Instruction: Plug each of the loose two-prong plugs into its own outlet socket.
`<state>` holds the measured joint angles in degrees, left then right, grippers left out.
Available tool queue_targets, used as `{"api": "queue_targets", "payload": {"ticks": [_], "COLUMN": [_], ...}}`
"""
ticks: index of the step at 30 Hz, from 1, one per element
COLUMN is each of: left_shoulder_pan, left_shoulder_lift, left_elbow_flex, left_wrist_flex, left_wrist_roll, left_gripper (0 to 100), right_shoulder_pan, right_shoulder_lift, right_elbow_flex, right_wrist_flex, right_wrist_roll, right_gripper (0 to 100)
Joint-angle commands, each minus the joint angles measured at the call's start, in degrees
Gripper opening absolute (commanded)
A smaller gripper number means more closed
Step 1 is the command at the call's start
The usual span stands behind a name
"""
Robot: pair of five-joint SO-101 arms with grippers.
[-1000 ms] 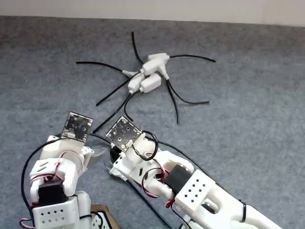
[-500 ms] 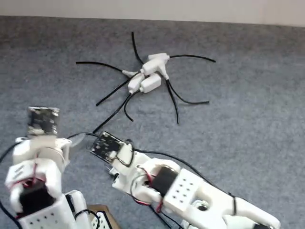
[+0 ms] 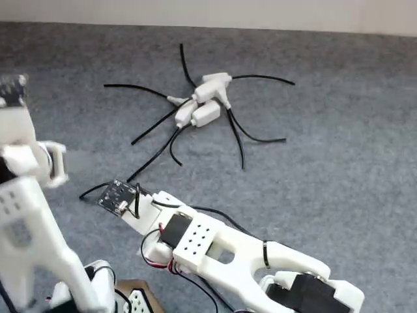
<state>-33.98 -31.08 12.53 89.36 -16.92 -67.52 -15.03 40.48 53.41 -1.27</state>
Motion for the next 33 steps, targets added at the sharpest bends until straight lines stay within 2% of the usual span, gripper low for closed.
{"api": "queue_targets", "payload": {"ticks": [1, 13, 19, 28, 33], "left_shoulder_pan": [-0.75, -4.79, -10.59, -11.03, -11.12], "left_shoulder_lift": [6.37, 4.79, 5.05, 4.97, 4.79], "left_elbow_flex": [-10.77, -12.79, -24.13, -27.38, -27.65], "left_wrist_flex": [3.16, 2.99, 3.52, 4.57, 4.48], "left_wrist_roll": [0.26, -1.67, 1.58, 1.58, 1.58], "left_gripper": [42, 42, 42, 42, 42], "right_shoulder_pan": [0.84, 3.74, 3.65, 3.47, 3.38], "right_shoulder_lift": [-0.13, 0.92, 6.55, 7.43, 7.43], "right_elbow_flex": [-3.03, -0.75, 1.19, 1.19, 1.63], "right_wrist_flex": [0.92, -3.38, -7.08, -7.25, -7.34], "right_wrist_roll": [-0.53, 2.64, 2.20, 2.20, 2.20], "right_gripper": [15.6, 15.6, 15.6, 15.5, 11.3]}}
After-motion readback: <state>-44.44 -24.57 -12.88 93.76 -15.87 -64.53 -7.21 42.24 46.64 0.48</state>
